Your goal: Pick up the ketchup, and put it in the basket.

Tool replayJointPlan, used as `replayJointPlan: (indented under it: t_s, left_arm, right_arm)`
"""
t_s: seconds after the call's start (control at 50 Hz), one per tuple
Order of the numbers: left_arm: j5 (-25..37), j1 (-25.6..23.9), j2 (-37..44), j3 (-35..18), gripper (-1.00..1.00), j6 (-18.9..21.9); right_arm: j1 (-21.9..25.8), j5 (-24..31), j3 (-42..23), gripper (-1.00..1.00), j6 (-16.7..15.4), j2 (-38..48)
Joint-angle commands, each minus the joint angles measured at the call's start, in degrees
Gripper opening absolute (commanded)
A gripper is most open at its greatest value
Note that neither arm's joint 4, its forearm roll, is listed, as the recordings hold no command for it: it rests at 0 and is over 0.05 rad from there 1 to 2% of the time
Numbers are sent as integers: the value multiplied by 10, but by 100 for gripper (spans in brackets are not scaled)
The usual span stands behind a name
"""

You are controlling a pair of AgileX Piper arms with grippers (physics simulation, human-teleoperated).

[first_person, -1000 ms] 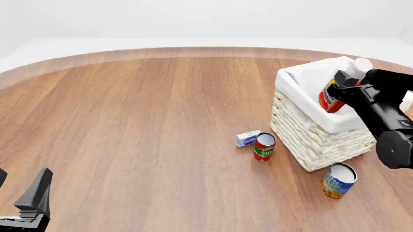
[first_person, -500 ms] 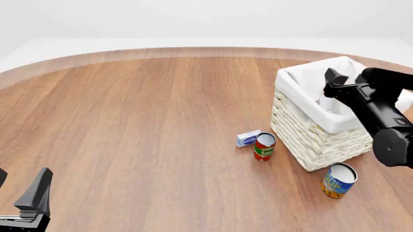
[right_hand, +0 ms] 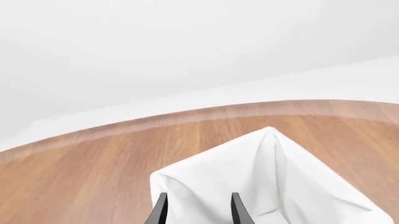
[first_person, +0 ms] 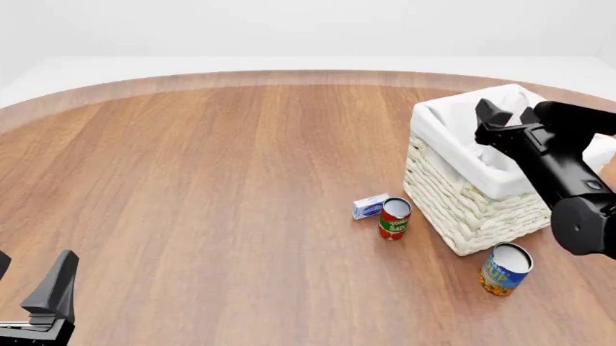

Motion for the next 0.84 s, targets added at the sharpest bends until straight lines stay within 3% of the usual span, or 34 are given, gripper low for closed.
replayJointPlan:
  t_s: [0.02,0.32,0.62,0.74,0.8,0.84]
  left_arm:
    - [0,0,0,0,100,0]
    - [0,0,0,0,100,0]
    - [0,0,0,0,100,0]
    - [0,0,0,0,100,0]
    - [0,0,0,0,100,0]
    - [0,0,0,0,100,0]
  right_arm:
    - [23,-34,44,100,12,-53]
    - [71,-65,85,100,17,-115]
    - [152,-96,148,100,6,-256]
    - [200,-111,177,100,-23,-297]
    - [237,-128,199,100,-54,-308]
    - [279,-150,219,100,-92,-306]
